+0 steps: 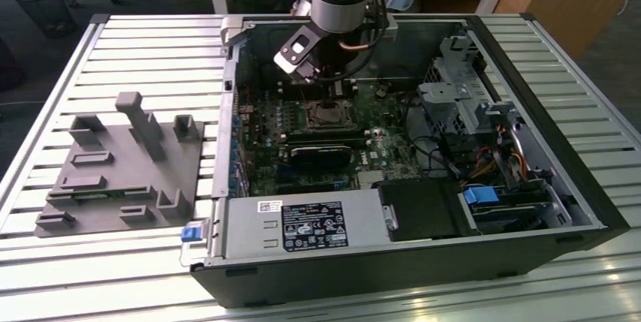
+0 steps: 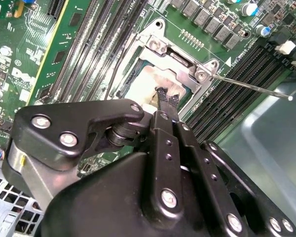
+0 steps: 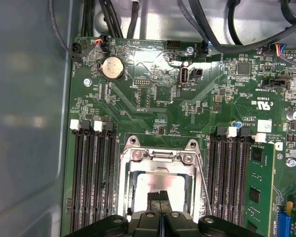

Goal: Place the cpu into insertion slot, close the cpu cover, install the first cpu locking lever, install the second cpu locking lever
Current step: 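Install the first cpu locking lever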

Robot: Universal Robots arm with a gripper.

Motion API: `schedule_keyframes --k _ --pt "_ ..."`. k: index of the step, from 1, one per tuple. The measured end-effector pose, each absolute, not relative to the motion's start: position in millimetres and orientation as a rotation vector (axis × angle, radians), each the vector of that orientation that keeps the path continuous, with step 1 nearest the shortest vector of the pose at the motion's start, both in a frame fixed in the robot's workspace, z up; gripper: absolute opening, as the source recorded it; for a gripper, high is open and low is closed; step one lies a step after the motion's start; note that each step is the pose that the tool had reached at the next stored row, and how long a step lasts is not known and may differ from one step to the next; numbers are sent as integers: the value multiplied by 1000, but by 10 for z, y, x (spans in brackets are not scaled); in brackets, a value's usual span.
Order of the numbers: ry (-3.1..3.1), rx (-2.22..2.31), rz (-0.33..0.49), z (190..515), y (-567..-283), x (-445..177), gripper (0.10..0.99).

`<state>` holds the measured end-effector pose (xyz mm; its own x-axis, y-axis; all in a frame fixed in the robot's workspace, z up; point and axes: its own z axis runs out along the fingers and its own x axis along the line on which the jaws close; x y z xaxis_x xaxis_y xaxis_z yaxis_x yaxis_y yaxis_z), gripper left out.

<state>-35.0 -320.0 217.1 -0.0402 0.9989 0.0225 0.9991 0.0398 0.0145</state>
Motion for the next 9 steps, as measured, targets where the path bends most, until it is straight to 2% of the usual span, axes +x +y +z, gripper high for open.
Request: schedule_keyframes --k 9 --pt "-2261 -2172 -41 2216 -3200 -350 106"
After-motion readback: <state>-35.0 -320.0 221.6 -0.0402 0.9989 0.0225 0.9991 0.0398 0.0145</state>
